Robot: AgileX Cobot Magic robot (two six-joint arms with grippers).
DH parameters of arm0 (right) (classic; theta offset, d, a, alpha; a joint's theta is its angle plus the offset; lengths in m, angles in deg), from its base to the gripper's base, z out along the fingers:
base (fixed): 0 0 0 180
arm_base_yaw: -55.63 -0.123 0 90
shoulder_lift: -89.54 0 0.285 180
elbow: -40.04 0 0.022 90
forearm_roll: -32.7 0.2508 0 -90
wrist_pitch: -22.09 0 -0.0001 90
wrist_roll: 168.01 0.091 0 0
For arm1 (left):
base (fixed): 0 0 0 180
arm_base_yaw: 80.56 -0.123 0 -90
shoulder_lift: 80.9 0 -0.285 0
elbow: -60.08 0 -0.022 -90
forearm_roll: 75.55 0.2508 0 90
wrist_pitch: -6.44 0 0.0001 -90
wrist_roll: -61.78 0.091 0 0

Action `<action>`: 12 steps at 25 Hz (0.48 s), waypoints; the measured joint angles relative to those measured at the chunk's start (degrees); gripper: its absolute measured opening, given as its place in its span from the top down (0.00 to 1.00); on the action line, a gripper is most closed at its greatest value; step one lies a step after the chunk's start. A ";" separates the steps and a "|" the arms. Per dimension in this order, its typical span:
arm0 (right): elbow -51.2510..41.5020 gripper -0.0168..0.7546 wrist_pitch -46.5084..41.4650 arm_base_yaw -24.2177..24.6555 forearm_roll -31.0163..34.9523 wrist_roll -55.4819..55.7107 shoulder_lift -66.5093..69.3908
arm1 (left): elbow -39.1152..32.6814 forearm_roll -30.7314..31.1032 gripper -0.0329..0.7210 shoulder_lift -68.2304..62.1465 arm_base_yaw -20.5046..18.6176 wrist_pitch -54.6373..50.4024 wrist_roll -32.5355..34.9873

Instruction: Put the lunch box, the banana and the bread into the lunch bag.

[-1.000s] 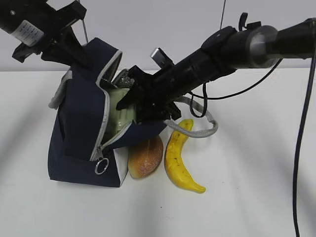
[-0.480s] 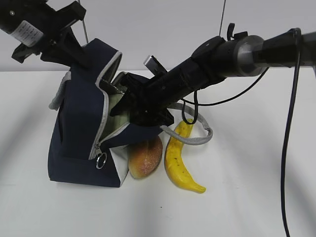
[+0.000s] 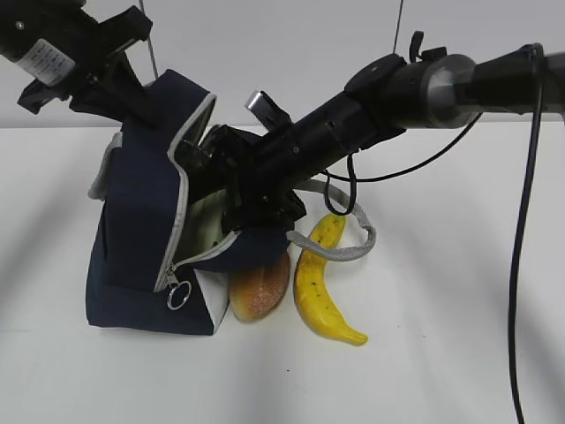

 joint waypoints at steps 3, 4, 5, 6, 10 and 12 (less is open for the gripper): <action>0.09 0.31 -3.57 0.05 -1.08 -1.33 -2.82 | 0.00 0.24 0.96 0.00 0.00 -0.19 0.00; 0.09 0.31 -3.98 -0.06 -2.08 -1.46 -4.69 | 0.00 0.38 0.96 0.00 0.00 -0.25 0.00; 0.09 0.31 -3.98 -0.17 -3.53 -1.46 -6.82 | 0.00 0.42 0.96 0.00 0.00 -0.29 0.00; 0.09 0.31 -3.98 -0.16 -5.01 -1.46 -8.71 | 0.00 0.42 0.96 0.00 0.00 -0.36 0.00; -3.18 0.32 -1.54 -0.16 -11.34 -0.02 -17.40 | 0.00 1.04 0.96 0.00 0.00 -0.81 0.05; -6.42 0.32 0.62 -0.16 -14.04 0.86 -21.33 | 0.00 1.73 0.96 0.00 0.00 -1.08 0.05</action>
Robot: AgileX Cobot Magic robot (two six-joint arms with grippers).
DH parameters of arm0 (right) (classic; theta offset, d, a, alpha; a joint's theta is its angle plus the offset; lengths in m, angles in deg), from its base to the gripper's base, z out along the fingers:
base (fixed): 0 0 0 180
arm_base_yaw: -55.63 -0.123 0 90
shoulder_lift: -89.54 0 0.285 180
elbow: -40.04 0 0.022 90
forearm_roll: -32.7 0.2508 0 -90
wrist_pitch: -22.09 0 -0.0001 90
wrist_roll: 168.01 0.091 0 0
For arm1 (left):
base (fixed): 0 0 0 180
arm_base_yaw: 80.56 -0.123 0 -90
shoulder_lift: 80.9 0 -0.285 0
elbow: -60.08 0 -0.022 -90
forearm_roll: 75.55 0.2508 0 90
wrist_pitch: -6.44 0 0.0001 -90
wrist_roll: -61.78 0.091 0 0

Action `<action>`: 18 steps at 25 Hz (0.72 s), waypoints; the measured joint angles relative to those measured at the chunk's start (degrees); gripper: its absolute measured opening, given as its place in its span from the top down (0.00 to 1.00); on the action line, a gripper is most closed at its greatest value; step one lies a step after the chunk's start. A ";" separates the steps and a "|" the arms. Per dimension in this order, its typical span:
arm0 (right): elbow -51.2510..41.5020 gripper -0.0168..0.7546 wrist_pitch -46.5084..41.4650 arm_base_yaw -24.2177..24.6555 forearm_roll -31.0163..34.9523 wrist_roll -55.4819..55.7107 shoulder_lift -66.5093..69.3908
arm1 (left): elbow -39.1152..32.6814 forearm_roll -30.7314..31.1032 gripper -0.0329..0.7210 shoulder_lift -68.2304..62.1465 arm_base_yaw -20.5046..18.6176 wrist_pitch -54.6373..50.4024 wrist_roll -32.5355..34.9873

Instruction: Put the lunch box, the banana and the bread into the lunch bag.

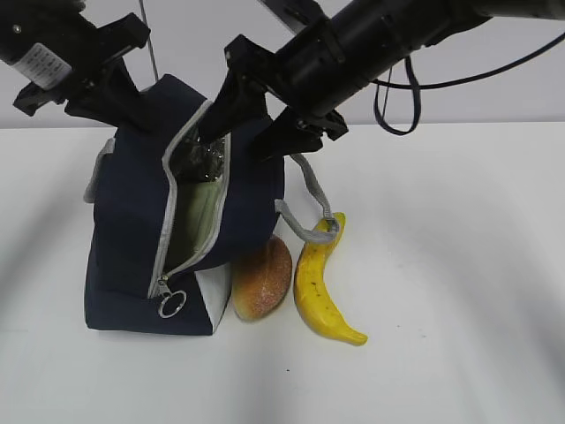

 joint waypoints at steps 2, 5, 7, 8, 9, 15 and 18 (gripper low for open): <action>-4.58 0.32 2.31 0.00 -1.96 0.54 -3.39 | 0.00 0.35 0.96 0.00 0.00 -0.28 0.00; -12.16 0.32 6.79 0.00 -3.70 0.74 -8.52 | 0.00 0.58 0.96 0.00 0.00 -0.47 0.00; -17.26 0.32 10.25 0.00 -3.97 0.74 -12.00 | 0.00 0.64 0.96 0.00 0.00 -0.53 0.00; -19.93 0.32 11.54 0.00 -3.96 0.77 -13.33 | 0.00 0.76 0.96 0.00 0.00 -0.59 0.00; -22.51 0.32 12.89 0.00 -3.96 0.77 -14.77 | 0.00 0.91 0.96 0.00 0.00 -0.65 0.00; -33.91 0.32 17.99 0.00 -5.55 0.77 -18.88 | 0.00 2.82 0.96 0.00 0.00 -1.42 0.00; -37.83 0.32 20.25 0.00 -5.92 0.77 -18.99 | 0.00 3.14 0.96 0.00 0.00 -1.94 0.00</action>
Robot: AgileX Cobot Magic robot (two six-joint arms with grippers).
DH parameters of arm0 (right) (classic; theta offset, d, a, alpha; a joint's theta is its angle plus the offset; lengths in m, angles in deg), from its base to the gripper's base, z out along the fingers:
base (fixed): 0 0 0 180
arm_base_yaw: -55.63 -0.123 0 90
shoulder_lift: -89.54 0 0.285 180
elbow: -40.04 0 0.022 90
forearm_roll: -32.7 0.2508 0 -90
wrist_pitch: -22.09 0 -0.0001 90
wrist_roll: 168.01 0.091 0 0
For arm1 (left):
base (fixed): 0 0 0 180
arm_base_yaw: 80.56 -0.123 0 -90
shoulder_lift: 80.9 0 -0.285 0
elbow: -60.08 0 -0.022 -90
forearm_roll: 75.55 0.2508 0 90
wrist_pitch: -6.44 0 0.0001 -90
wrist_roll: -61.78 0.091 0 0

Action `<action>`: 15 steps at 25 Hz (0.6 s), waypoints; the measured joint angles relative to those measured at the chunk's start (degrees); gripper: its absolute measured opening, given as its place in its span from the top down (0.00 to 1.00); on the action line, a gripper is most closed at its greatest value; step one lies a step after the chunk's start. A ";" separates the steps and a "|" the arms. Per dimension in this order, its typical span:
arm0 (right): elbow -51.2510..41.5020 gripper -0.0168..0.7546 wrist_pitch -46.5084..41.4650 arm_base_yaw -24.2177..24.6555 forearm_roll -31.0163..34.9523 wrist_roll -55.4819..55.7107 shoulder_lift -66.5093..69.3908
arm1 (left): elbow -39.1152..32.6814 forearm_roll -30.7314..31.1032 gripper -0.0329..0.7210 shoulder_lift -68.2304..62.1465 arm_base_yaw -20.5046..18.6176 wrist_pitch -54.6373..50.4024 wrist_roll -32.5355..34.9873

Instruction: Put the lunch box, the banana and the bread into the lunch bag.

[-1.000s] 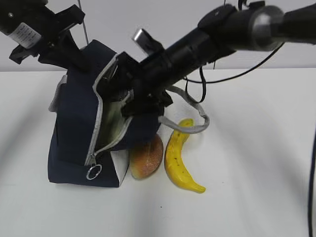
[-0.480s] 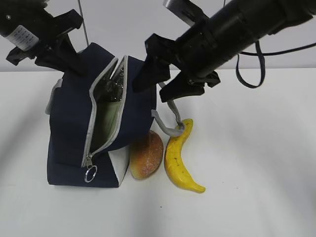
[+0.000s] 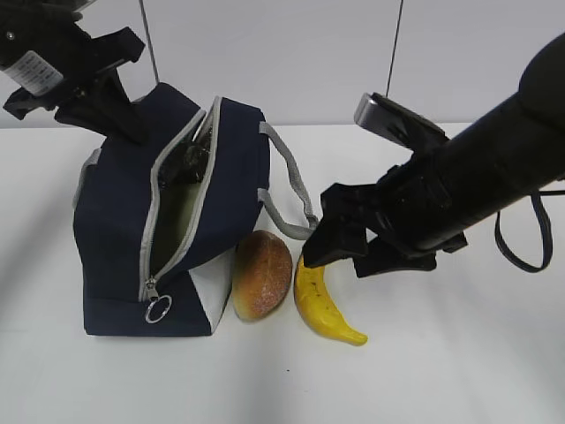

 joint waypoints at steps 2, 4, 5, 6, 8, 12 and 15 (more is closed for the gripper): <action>-2.15 0.32 1.74 0.00 -0.13 0.00 0.00 | 0.00 0.06 0.96 0.00 0.00 0.00 0.00; -3.41 0.32 3.78 0.00 -0.17 0.00 0.00 | 0.00 0.06 0.96 0.00 0.00 -0.01 0.00; -3.82 0.32 4.72 0.00 -0.17 0.00 0.00 | 0.00 0.06 0.96 0.00 0.00 -0.06 0.00; -3.91 0.32 5.50 0.00 -0.17 -0.26 0.12 | 0.00 0.06 0.96 0.00 0.00 -0.06 0.00; -3.91 0.32 6.72 0.00 -0.17 -1.68 1.31 | 0.00 0.06 0.96 0.00 0.00 -0.12 0.00; -2.69 0.32 6.85 0.00 -0.17 -2.79 7.12 | 0.00 0.11 0.96 0.00 0.00 -0.17 0.00; -0.22 0.32 6.11 0.00 -0.17 -3.34 11.88 | 0.00 0.11 0.96 0.00 0.00 -0.17 0.00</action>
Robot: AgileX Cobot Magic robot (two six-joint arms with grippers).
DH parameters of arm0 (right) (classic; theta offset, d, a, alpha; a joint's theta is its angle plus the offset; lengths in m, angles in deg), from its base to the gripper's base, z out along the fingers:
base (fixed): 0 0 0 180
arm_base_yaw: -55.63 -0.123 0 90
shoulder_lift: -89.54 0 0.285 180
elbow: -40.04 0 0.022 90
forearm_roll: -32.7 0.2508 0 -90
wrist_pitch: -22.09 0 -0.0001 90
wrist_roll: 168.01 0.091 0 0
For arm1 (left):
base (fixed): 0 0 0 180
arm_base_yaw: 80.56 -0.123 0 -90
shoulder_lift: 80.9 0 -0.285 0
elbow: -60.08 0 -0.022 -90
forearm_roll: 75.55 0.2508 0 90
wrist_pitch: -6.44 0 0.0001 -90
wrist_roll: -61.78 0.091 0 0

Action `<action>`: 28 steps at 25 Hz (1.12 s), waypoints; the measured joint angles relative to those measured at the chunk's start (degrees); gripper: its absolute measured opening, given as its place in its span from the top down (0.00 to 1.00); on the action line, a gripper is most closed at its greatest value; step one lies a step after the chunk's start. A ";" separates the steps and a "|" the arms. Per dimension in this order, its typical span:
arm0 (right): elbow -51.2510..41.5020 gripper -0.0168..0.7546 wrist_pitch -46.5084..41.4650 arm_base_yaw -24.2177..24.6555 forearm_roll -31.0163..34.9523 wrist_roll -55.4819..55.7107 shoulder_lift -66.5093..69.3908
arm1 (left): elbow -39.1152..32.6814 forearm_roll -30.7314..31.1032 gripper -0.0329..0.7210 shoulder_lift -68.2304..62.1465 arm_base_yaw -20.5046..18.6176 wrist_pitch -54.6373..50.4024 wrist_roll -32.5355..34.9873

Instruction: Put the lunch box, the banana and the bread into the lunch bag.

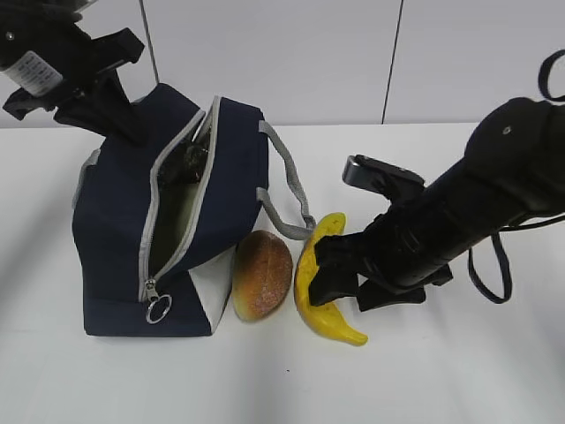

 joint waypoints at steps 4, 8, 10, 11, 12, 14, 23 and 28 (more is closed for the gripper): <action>3.88 0.32 -1.71 0.00 -1.07 -1.11 5.03 | 0.00 0.04 0.96 0.00 0.00 0.00 0.00; 6.54 0.32 -2.67 0.00 -4.08 -1.33 7.98 | 0.00 0.06 0.96 0.00 0.00 0.00 0.00; 7.31 0.32 -2.67 0.00 -5.25 -1.33 8.52 | 0.00 0.11 0.96 0.00 0.00 0.00 0.00; 7.63 0.32 -2.67 0.00 -5.61 -1.37 8.64 | 0.00 0.11 0.96 0.00 0.00 0.00 0.00; 8.04 0.32 -2.80 0.00 -5.97 -1.37 8.76 | 0.00 0.11 0.96 0.00 0.00 0.00 0.00; 9.00 0.32 -3.18 0.00 -6.35 -1.37 8.88 | 0.00 0.12 0.96 0.00 0.00 0.00 0.00; 13.81 0.32 -7.97 -0.12 -6.97 -1.46 12.77 | 0.00 0.84 0.96 0.00 0.00 0.00 0.00; 14.68 0.32 -8.07 -1.20 -7.71 -1.09 13.43 | 0.00 1.08 0.96 0.00 0.00 0.00 0.00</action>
